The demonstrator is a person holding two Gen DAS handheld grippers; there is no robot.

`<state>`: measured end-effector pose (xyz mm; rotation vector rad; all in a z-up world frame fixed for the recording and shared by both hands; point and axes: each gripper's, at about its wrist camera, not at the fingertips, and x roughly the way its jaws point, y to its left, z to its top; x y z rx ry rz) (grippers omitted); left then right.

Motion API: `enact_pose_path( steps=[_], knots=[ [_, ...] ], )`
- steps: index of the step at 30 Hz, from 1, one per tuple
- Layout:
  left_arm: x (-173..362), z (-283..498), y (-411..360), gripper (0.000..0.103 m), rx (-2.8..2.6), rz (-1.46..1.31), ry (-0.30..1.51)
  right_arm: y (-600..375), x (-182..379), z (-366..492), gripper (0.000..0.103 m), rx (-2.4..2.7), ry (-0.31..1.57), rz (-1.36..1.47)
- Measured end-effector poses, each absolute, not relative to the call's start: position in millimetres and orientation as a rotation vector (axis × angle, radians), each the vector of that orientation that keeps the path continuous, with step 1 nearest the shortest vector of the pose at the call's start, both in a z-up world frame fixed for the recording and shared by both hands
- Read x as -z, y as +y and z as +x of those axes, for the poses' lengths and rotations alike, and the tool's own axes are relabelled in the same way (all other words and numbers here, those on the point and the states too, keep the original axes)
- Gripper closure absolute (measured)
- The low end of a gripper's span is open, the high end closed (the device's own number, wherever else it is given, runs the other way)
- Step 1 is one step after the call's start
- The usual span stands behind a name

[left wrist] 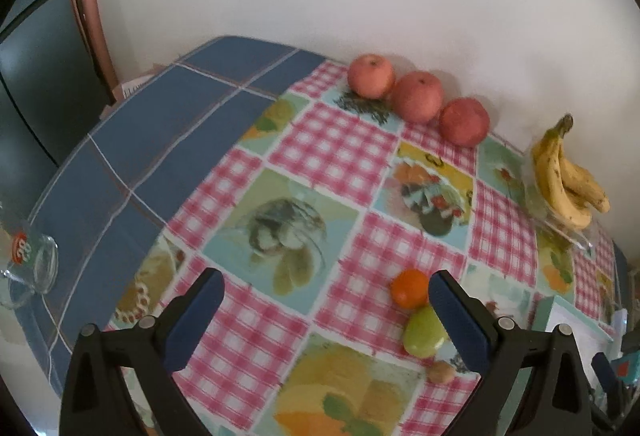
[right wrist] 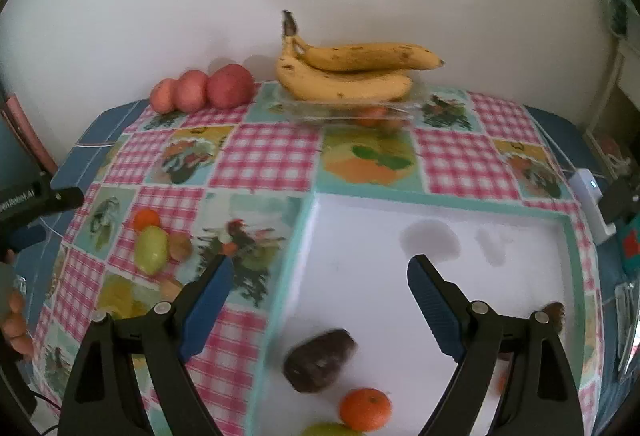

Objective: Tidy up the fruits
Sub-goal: 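Move both open tools back toward the remaining fruits on the table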

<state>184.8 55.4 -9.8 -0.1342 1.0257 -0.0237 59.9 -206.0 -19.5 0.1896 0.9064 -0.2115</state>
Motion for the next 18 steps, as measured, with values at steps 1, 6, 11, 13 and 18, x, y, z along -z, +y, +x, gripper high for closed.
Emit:
enact_pose_path(
  steps=[1,6,11,13,18],
  knots=[
    [9,186,59,0.000,0.030,-0.144,1.016,-202,18,64,0.014,0.202,0.909,0.184],
    [6,191,72,0.000,-0.012,-0.086,1.005,-178,9,87,0.014,0.165,0.936,0.117],
    [0,192,79,0.000,-0.008,-0.093,0.976,-156,1,103,0.014,0.115,0.935,0.088],
    [3,195,83,0.000,0.018,-0.141,0.996,-148,1,108,0.014,0.093,0.940,0.077],
    [23,200,77,0.000,0.010,-0.107,1.067,-135,21,119,0.014,0.067,1.001,0.056]
  ],
)
